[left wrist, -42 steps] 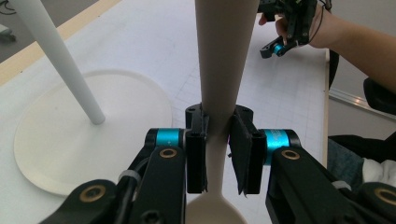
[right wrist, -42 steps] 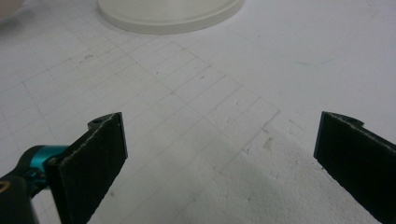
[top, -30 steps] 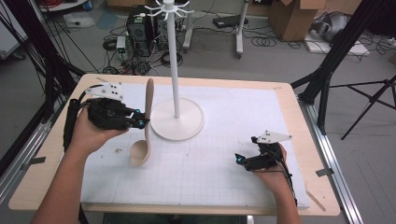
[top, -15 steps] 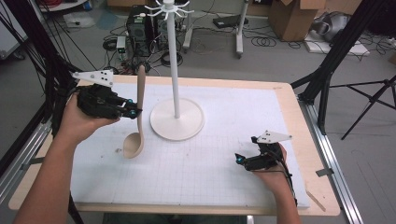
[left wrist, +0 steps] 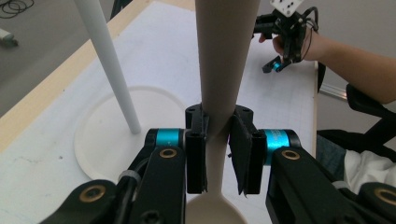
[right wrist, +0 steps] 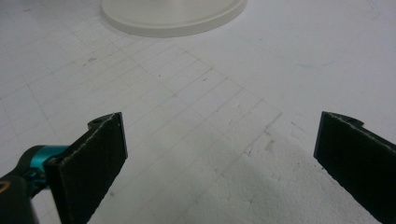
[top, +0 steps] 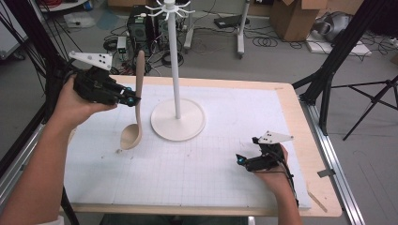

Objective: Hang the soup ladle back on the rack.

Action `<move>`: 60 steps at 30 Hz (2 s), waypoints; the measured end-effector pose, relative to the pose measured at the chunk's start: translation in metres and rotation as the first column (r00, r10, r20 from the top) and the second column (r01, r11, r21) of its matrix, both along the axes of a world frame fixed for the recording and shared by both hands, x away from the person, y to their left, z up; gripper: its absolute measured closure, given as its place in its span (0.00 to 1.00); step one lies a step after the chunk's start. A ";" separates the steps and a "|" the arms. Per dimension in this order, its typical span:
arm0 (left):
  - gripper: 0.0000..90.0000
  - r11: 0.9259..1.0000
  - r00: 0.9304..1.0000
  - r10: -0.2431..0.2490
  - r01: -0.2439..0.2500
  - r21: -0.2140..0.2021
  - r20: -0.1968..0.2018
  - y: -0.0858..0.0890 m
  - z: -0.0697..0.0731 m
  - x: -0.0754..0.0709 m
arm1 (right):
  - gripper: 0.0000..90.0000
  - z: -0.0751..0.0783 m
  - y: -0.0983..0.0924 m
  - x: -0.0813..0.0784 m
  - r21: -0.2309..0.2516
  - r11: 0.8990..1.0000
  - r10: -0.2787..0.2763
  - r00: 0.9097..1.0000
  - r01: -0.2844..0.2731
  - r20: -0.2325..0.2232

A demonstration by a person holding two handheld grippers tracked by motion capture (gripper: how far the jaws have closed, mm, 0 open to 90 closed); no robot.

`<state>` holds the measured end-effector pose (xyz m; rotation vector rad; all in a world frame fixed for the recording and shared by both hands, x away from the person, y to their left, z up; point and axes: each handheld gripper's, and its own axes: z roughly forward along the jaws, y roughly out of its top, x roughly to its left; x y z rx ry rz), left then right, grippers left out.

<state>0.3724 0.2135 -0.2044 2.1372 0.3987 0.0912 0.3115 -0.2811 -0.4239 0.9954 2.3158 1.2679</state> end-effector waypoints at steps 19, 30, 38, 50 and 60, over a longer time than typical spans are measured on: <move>0.85 0.998 0.999 0.049 -0.049 0.031 0.000 0.003 0.041 0.033 | 0.02 0.002 -0.002 0.000 0.013 1.000 0.001 1.000 -0.001 0.008; 0.85 0.997 0.998 0.061 -0.061 0.037 0.005 0.003 0.055 0.047 | 0.02 0.002 -0.002 -0.001 0.012 1.000 0.000 1.000 0.000 0.016; 0.85 0.994 0.996 0.088 -0.087 0.060 -0.009 -0.004 0.057 0.054 | 0.02 0.003 -0.001 -0.001 0.013 1.000 -0.002 1.000 0.002 0.016; 0.85 0.990 0.995 0.101 -0.099 0.096 -0.019 -0.010 0.055 0.061 | 0.02 0.003 -0.002 -0.001 0.018 1.000 -0.001 1.000 0.001 0.022; 0.85 0.987 0.994 0.108 -0.106 0.121 -0.016 -0.018 0.057 0.064 | 0.02 0.004 -0.003 -0.001 0.022 1.000 0.000 1.000 0.000 0.018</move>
